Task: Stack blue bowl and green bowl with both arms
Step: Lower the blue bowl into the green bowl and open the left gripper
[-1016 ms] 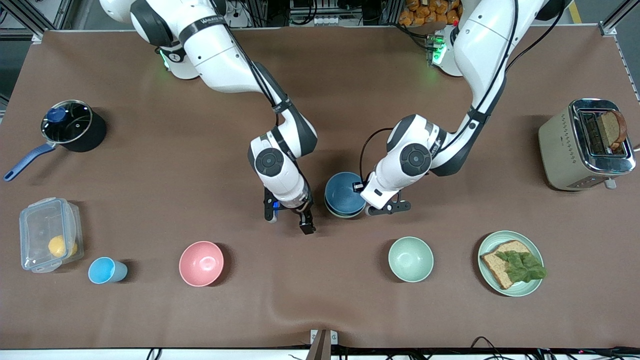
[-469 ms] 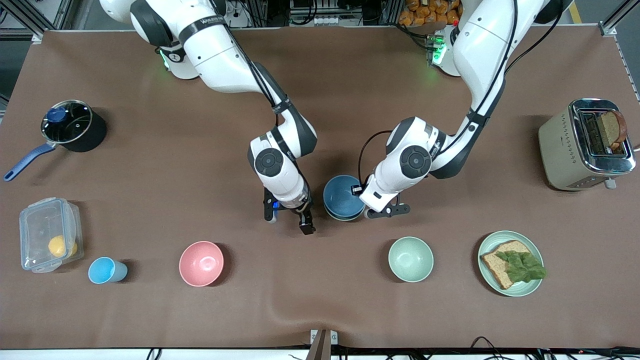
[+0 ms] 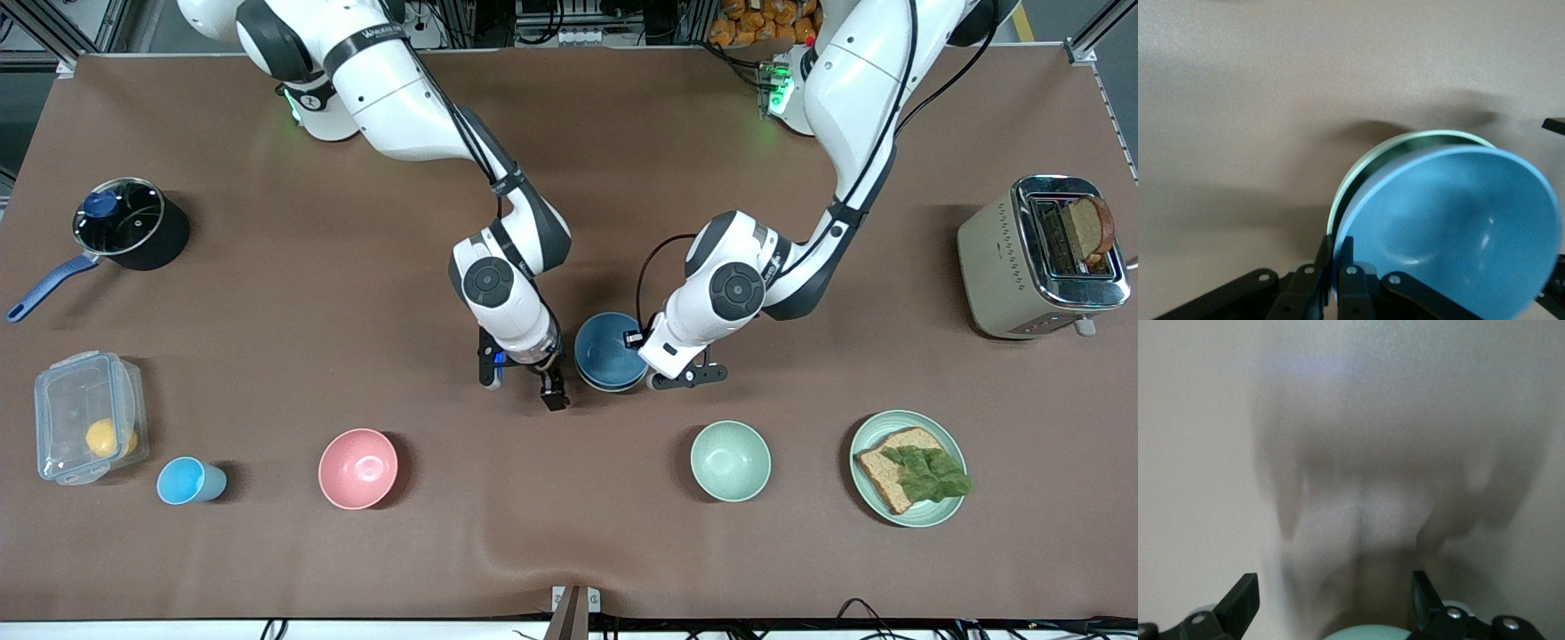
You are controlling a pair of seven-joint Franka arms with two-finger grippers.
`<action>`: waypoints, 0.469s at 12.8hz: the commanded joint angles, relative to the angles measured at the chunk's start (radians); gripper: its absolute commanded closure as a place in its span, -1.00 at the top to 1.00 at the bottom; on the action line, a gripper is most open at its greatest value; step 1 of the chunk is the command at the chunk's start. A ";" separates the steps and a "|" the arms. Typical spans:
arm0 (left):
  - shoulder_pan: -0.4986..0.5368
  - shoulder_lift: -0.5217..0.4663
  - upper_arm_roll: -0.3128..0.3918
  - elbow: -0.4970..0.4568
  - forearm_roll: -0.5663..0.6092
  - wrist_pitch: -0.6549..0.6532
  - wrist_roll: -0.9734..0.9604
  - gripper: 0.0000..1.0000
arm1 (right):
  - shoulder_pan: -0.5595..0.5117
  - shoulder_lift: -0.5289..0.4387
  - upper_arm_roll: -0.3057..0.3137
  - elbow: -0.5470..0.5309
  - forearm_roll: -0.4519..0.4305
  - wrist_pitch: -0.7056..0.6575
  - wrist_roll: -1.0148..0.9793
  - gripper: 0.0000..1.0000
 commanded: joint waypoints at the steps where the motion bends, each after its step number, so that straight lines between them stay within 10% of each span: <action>1: -0.012 0.019 0.005 0.040 -0.015 -0.001 -0.016 0.83 | 0.014 0.015 0.000 0.024 0.019 0.004 0.041 1.00; 6: -0.017 -0.012 0.005 0.063 -0.012 -0.012 -0.024 1.00 | 0.012 0.014 0.000 0.024 0.019 0.003 0.041 1.00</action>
